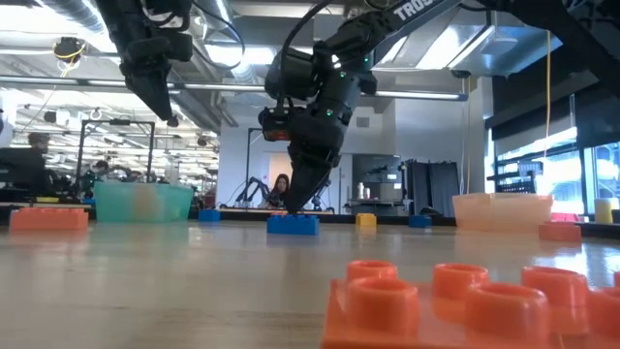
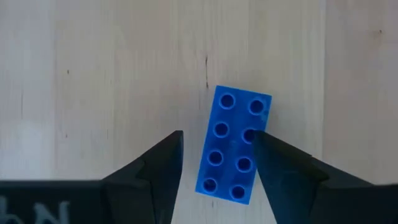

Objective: Sort & place blocks by color
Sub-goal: Put the blue game piece into the orange bin

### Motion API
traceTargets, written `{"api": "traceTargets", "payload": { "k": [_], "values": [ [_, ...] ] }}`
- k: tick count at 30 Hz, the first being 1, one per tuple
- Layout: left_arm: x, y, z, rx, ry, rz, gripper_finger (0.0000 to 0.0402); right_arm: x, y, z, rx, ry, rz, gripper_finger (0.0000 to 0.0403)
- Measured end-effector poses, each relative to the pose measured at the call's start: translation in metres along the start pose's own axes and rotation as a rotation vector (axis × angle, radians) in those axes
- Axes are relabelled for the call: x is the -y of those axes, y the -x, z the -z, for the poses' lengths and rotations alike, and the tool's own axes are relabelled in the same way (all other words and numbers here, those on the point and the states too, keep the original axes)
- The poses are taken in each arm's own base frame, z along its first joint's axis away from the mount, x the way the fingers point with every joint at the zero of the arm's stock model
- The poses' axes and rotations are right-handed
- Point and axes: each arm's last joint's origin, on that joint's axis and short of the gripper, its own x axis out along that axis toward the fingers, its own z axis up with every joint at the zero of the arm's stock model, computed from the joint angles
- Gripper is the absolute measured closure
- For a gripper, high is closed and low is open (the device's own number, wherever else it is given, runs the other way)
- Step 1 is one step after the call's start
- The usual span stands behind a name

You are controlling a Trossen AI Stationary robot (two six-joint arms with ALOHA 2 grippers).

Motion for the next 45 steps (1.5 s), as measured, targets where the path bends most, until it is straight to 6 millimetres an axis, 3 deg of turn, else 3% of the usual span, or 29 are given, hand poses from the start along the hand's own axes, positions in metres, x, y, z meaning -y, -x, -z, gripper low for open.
{"api": "traceTargets", "payload": {
  "k": [14, 28, 41, 45],
  "values": [
    [0.0, 0.0, 0.0, 0.0, 0.0, 0.0, 0.0252, -0.011, 0.01, -0.006, -0.055, -0.01, 0.073, 0.0204],
    [0.0, 0.0, 0.0, 0.001, 0.0, 0.0, 0.0252, -0.003, 0.009, -0.002, -0.067, -0.02, 0.087, 0.0204],
    [0.0, 0.0, 0.0, -0.001, 0.0, 0.0, 0.0252, 0.001, -0.032, 0.007, -0.138, -0.041, -0.004, 0.0204],
    [0.0, 0.0, 0.001, -0.007, 0.0, 0.0, 0.0252, 0.002, -0.035, 0.008, -0.147, -0.042, 0.001, 0.0211]
  ]
}}
